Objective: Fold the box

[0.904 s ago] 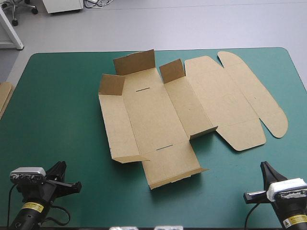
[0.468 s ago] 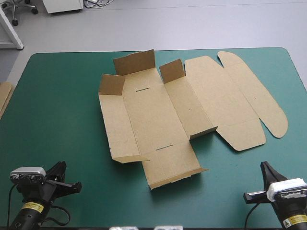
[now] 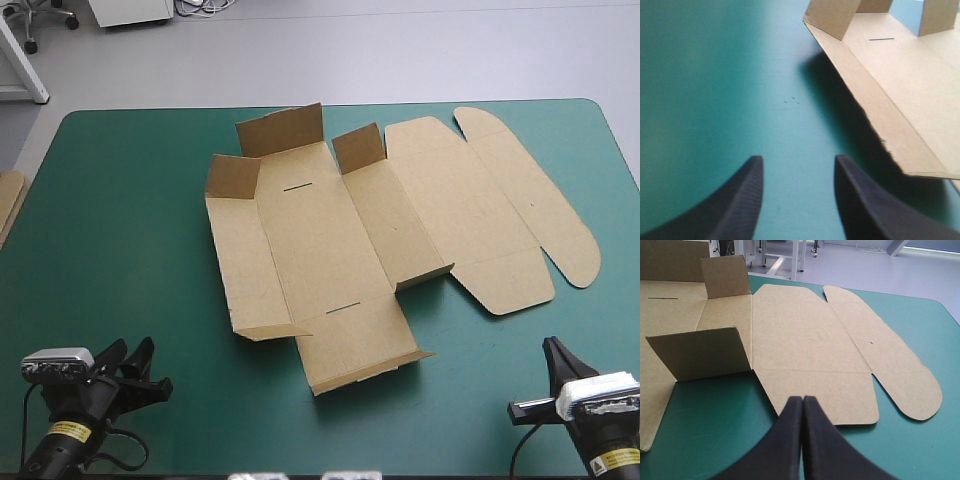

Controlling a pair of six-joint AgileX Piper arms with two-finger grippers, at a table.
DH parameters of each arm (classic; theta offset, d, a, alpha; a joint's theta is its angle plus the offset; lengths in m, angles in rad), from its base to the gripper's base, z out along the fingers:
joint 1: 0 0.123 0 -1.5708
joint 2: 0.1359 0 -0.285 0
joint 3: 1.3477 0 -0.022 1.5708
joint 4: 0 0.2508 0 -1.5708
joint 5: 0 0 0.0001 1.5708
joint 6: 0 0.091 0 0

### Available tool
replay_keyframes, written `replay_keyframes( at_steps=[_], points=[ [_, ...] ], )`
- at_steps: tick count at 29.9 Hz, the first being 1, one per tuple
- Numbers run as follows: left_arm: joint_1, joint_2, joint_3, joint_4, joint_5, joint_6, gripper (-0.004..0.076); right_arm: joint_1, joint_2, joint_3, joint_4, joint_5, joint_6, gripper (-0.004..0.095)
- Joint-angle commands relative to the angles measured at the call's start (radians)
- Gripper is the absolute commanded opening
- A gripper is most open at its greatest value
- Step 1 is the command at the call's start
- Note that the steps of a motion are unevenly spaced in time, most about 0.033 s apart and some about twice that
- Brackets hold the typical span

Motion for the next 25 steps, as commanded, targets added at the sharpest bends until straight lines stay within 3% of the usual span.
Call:
replay_keyframes(
  at_steps=[1,5,11,16,21,25],
  points=[
    [-0.003,0.071,-0.097,-0.198,0.045,-0.036,0.0526,-0.002,0.015,-0.035,-0.007,-0.078,-0.007,-0.002],
    [-0.003,0.204,-0.164,-0.401,0.168,-0.019,0.0552,-0.002,0.015,-0.035,-0.003,-0.078,-0.007,-0.002],
    [-0.003,0.381,-0.248,-0.575,0.176,0.044,0.0552,-0.002,0.015,-0.035,0.003,-0.078,-0.007,-0.002],
    [-0.003,0.528,-0.294,-0.816,0.237,0.199,0.0552,-0.002,0.015,-0.036,0.003,-0.083,-0.007,-0.002],
    [-0.001,0.695,-0.336,-0.802,0.287,0.258,0.0554,-0.002,0.013,-0.038,0.004,-0.085,-0.007,-0.002],
    [-0.001,0.766,-0.346,-0.758,0.256,0.271,0.0554,0.005,0.013,-0.038,0.006,-0.085,-0.007,-0.002]
  ],
)
